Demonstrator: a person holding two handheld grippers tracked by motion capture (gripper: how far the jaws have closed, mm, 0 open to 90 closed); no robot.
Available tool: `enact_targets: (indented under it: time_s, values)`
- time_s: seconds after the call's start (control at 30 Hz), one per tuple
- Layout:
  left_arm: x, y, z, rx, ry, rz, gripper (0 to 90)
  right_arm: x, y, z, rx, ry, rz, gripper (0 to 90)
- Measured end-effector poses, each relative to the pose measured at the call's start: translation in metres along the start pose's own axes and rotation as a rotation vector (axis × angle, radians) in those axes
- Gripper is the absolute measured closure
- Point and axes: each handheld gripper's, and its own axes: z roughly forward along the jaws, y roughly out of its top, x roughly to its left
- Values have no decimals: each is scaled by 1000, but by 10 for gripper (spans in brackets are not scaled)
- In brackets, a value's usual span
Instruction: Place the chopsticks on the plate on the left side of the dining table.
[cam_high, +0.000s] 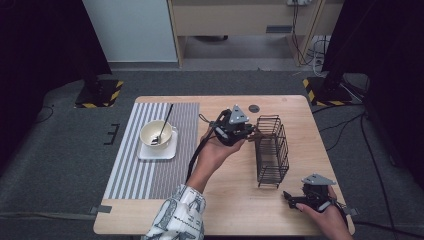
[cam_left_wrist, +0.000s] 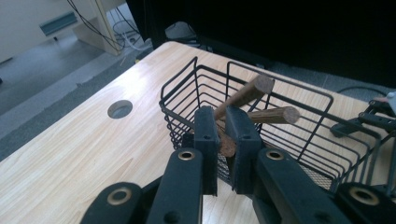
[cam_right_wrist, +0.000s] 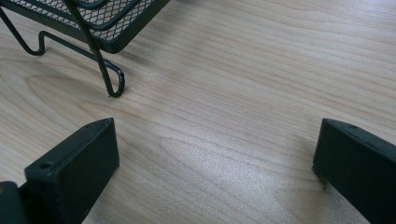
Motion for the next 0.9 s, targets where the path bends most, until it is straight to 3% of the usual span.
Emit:
enact_targets:
  time_s: [0.67,0.73,0.9]
  values:
    - [-6,4,-29,-88,18,10,834,0,0,0,-1,0,2,2]
    - [-6,5,-31,-110,0,-11,834,0,0,0,-1,0,2,2]
    - [-10,10,-34,-122,3,3,834,1,0,0,-1,-1,4,2]
